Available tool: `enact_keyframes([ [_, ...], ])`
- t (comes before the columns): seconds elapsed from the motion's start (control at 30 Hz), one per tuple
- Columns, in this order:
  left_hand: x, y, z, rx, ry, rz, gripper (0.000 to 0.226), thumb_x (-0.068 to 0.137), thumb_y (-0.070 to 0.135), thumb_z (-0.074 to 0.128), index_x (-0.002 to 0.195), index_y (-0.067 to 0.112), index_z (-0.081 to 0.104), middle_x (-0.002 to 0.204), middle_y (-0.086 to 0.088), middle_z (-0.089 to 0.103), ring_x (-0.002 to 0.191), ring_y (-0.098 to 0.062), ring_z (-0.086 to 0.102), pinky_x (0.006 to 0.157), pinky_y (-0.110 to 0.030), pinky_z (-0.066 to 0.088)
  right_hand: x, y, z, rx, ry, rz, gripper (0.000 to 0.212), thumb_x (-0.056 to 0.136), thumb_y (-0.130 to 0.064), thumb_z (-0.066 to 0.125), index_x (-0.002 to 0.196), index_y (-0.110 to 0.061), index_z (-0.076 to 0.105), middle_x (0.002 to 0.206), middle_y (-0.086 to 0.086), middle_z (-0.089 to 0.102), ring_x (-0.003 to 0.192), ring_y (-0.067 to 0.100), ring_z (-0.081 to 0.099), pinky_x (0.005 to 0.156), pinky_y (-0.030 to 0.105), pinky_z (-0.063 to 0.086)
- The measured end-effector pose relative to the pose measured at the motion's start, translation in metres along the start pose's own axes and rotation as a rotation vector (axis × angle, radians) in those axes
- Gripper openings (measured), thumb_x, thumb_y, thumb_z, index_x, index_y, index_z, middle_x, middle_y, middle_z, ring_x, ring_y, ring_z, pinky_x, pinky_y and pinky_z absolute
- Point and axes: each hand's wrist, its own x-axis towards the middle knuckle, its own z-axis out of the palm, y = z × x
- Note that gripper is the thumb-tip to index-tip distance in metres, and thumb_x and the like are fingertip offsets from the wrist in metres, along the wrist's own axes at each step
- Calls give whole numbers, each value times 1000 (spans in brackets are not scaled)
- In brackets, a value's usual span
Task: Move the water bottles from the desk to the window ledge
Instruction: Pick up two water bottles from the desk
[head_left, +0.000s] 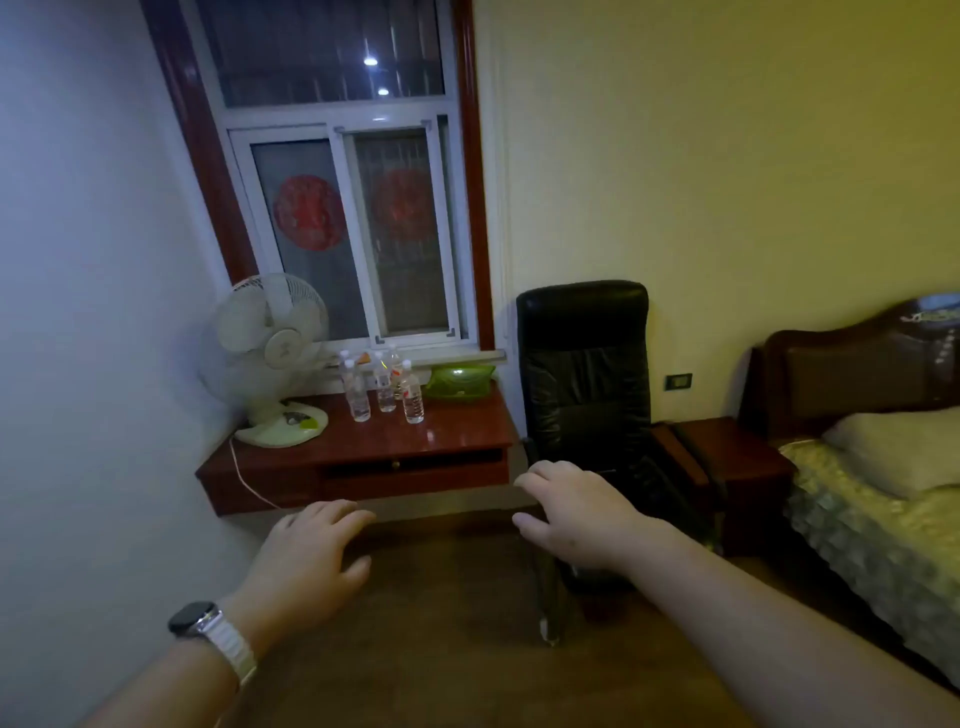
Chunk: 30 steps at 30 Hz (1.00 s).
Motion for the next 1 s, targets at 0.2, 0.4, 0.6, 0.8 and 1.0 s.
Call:
enact_keyframes([
  [0.2,15,6,12,-12,33,21,58,93,54,49,146,42,31,155,13,31,144,-8,24,119,-39,17,10,17,12,-19,4,-23,49,95,-51,47,139,-29,45,135,-6,51,121,13,49,97,31,46],
  [0.4,45,-7,26,-15,5,34,57,94,53,47,147,41,30,156,13,29,146,-9,22,120,-39,14,43,19,37,-11,-35,-16,51,96,-52,45,141,-30,42,140,-6,47,125,13,47,100,31,44],
  [0.6,102,-56,57,-70,-10,56,55,95,54,44,147,42,32,156,14,28,146,-9,20,120,-39,13,113,11,73,-21,-102,4,53,96,-52,45,144,-33,40,151,-8,39,138,12,37,110,34,37],
  [0.8,177,-130,82,-140,-28,70,54,95,54,44,147,42,32,156,15,29,146,-7,19,119,-37,13,214,-12,112,-19,-187,32,53,97,-54,42,146,-34,38,153,-8,36,142,13,32,113,37,32],
  [1.0,253,-205,79,-171,-12,96,53,95,53,44,146,40,37,154,14,34,144,-7,24,118,-38,19,310,-38,127,-25,-203,32,51,97,-55,39,144,-33,40,148,-10,40,137,12,36,112,37,34],
])
